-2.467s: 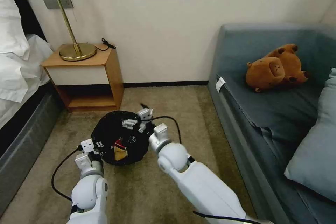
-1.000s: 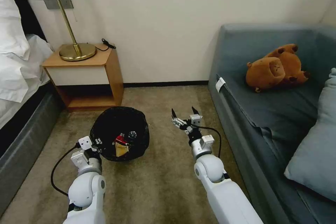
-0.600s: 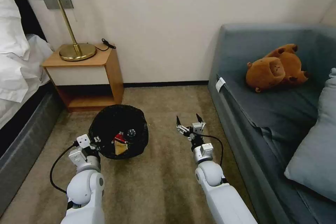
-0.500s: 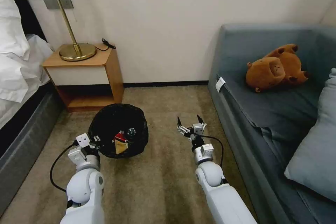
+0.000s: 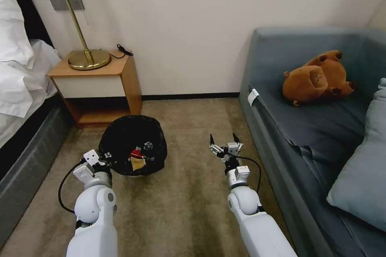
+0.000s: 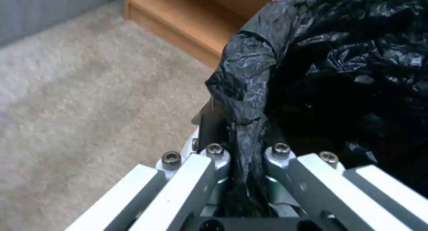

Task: Pick up the trash bin, then pick up the garbage on the floor and place it into the trash bin.

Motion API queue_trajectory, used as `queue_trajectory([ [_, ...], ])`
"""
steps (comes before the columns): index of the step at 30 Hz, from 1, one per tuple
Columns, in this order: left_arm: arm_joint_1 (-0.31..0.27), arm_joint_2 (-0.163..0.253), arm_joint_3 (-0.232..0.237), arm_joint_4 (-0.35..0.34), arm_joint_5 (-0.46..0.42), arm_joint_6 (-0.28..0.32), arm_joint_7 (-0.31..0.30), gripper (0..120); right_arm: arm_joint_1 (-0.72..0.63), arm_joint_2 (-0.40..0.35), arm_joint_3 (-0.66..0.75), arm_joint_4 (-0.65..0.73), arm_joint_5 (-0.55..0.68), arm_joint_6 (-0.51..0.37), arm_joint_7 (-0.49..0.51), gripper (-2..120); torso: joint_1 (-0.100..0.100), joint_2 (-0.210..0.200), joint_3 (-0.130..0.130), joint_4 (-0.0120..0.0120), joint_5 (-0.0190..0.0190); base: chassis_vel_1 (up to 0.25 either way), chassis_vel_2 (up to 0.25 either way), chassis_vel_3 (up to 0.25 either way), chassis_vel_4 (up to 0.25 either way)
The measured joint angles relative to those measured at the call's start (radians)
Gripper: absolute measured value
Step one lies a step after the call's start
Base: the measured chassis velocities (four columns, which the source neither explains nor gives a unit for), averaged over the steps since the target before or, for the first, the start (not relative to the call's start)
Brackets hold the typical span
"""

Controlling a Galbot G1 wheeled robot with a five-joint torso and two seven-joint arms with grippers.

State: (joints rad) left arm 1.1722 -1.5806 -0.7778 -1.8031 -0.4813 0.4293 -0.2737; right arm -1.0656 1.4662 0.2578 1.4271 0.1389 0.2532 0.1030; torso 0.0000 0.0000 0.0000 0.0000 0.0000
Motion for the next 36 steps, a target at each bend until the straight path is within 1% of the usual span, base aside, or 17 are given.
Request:
queue_trajectory([
  [1,-0.014,0.004,-0.003,0.015,-0.041,0.017,-0.018,3,-0.001,-0.005,0.0,0.003,-0.001,0.0,-0.001,100,0.0,0.0,0.0,0.0,0.0,0.0,0.0,0.0,0.0],
  [3,-0.022,0.007,-0.005,0.023,-0.061,0.026,-0.027,3,-0.001,-0.006,0.001,0.005,-0.001,0.0,-0.002,100,0.0,0.0,0.0,0.0,0.0,0.0,0.0,0.0,0.0],
  [5,-0.047,0.019,-0.013,0.052,-0.115,0.043,-0.054,3,-0.003,-0.008,0.008,0.009,-0.002,-0.003,-0.01,100,0.0,0.0,0.0,0.0,0.0,0.0,0.0,0.0,0.0],
  [10,-0.077,0.028,-0.027,0.096,-0.164,0.06,-0.083,3,-0.005,-0.016,0.014,0.014,-0.005,-0.007,-0.016,100,0.0,0.0,0.0,0.0,0.0,0.0,0.0,0.0,0.0],
  [13,-0.11,0.04,-0.046,0.139,-0.197,0.07,-0.111,3,-0.01,-0.018,0.023,0.021,-0.006,-0.009,-0.02,100,0.0,0.0,0.0,0.0001,0.0001,0.0,0.0,0.0,0.0],
  [16,-0.125,0.046,-0.049,0.158,-0.207,0.072,-0.122,3,-0.011,-0.018,0.026,0.021,-0.006,-0.009,-0.021,100,0.0,0.0,0.0,0.0001,0.0,0.0,0.0,0.0,0.0],
  [18,-0.158,0.057,-0.058,0.195,-0.218,0.075,-0.138,3,-0.015,-0.018,0.03,0.025,-0.007,-0.008,-0.023,100,0.0,0.0,0.0,0.0,0.0,0.0,0.0,0.0,0.0],
  [20,-0.168,0.06,-0.061,0.206,-0.22,0.076,-0.142,3,-0.017,-0.018,0.031,0.025,-0.007,-0.008,-0.023,100,0.0,0.0,0.0,0.0001,0.0,0.0,0.0,0.0,0.0],
  [22,-0.201,0.071,-0.069,0.245,-0.225,0.076,-0.151,3,-0.023,-0.019,0.036,0.026,-0.007,-0.006,-0.026,100,0.0,0.0,0.0,0.0,0.0,0.0,0.0,0.0,0.0],
  [23,-0.201,0.071,-0.069,0.245,-0.225,0.076,-0.151,3,-0.023,-0.019,0.036,0.026,-0.007,-0.006,-0.026,100,0.0,0.0,0.0,0.0,0.0,0.0,0.0,0.0,0.0],
  [25,-0.231,0.08,-0.077,0.279,-0.227,0.076,-0.155,3,-0.031,-0.019,0.043,0.031,-0.007,-0.004,-0.028,100,0.0,0.0,0.0,0.0,0.0,0.0,0.0,0.0,0.0],
  [29,-0.271,0.095,-0.08,0.327,-0.237,0.061,-0.161,3,-0.043,-0.019,0.051,0.037,-0.007,-0.002,-0.035,100,0.0,0.0,0.0,0.0,0.0,0.0,0.0,0.0,0.0],
  [30,-0.271,0.095,-0.08,0.327,-0.237,0.061,-0.161,3,-0.043,-0.019,0.051,0.037,-0.007,-0.002,-0.035,100,0.0,0.0,0.0,0.0,0.0,0.0,0.0,0.0,0.0],
  [32,-0.307,0.107,-0.081,0.364,-0.249,0.049,-0.166,3,-0.05,-0.019,0.056,0.036,-0.008,0.004,-0.038,100,0.0,0.0,0.0,0.0,0.0,0.0,0.0,0.0,0.0],
  [33,-0.307,0.107,-0.081,0.364,-0.249,0.049,-0.166,3,-0.05,-0.019,0.056,0.036,-0.008,0.004,-0.038,100,0.0,0.0,0.0,0.0,0.0,0.0,0.0,0.0,0.0],
  [35,-0.338,0.116,-0.083,0.398,-0.253,0.044,-0.169,3,-0.054,-0.018,0.06,0.033,-0.009,0.008,-0.038,100,0.0,0.0,0.0,0.0,0.0002,0.0,0.0,0.0,0.0],
  [36,-0.338,0.116,-0.083,0.398,-0.253,0.044,-0.169,3,-0.054,-0.018,0.06,0.033,-0.009,0.008,-0.038,100,0.0,0.0,0.0,0.0,0.0002,0.0,0.0,0.0,0.0],
])
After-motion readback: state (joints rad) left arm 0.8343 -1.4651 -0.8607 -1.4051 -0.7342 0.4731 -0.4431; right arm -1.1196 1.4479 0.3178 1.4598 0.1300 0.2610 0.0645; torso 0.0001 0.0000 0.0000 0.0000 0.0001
